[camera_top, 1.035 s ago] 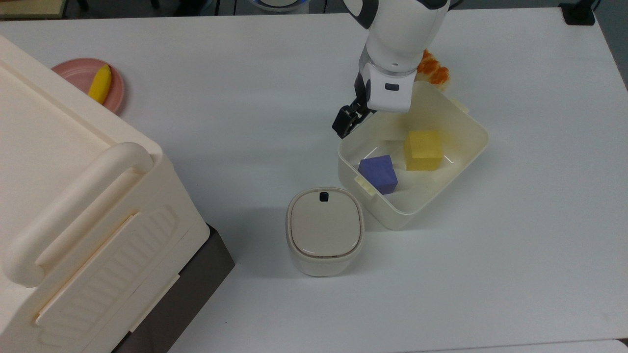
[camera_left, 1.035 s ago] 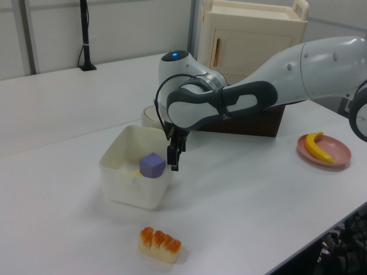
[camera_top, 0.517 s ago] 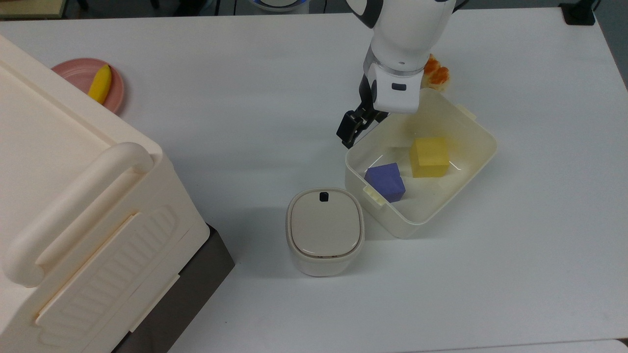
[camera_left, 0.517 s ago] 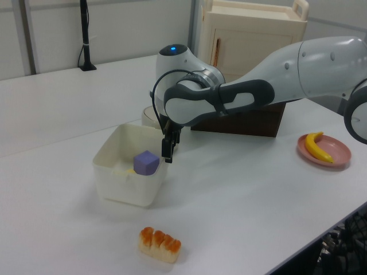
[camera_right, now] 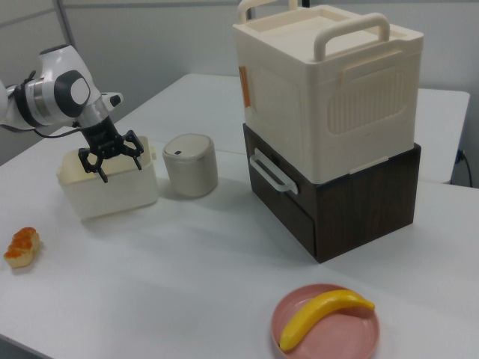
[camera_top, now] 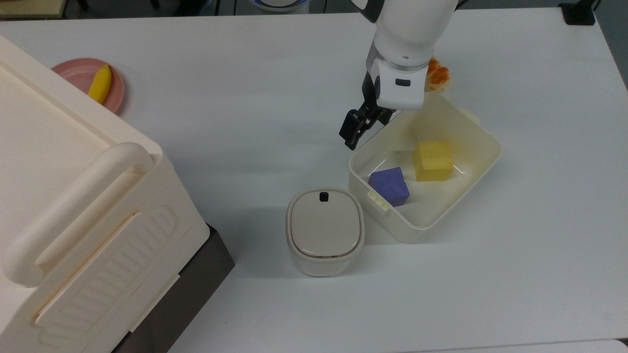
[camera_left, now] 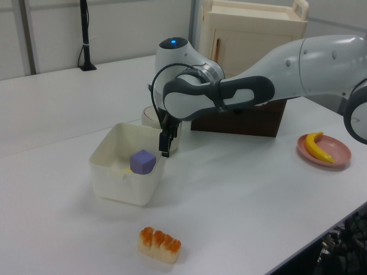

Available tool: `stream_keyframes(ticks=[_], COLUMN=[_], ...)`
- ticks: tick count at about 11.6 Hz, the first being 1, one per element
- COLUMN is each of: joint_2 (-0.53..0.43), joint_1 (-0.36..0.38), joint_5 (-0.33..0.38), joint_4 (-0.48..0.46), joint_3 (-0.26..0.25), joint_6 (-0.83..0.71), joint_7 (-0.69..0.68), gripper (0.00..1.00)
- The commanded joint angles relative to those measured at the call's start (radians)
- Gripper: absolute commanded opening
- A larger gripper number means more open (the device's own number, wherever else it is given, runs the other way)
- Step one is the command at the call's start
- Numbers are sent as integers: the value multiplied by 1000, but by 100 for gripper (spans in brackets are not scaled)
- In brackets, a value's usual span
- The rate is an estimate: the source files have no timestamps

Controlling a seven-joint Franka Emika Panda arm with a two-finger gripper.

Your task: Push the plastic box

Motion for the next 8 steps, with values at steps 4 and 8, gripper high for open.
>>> stream_keyframes(ticks=[4,8], joint_2=[-265,-419], joint_1=[-98,-247], joint_5=[4,116], joint_4=[-90,-78], joint_3=[4,-5], joint_6=[-216,-393], joint_7=[11,297], gripper=[100,100])
